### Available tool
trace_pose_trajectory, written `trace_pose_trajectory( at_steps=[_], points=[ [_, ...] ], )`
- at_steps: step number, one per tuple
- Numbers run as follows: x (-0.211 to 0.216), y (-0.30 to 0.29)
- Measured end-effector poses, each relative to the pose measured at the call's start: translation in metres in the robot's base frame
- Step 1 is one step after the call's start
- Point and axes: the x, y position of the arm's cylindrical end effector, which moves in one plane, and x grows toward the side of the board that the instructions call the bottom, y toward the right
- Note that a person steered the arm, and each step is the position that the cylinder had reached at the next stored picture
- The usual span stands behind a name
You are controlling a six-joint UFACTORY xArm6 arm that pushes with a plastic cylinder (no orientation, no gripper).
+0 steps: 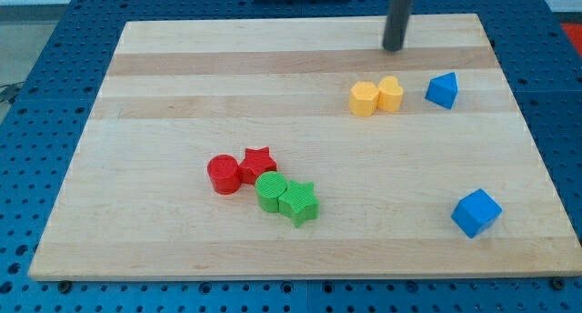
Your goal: Push the blue triangle into the blue cube
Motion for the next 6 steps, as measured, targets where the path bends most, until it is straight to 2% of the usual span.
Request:
trace_pose_trajectory(
  at_steps=[1,2,3,4,6],
  points=[
    [0.005,0.048],
    [0.012,0.06],
    [0.052,0.061],
    [0.052,0.061],
    [0.104,0.037]
  ],
)
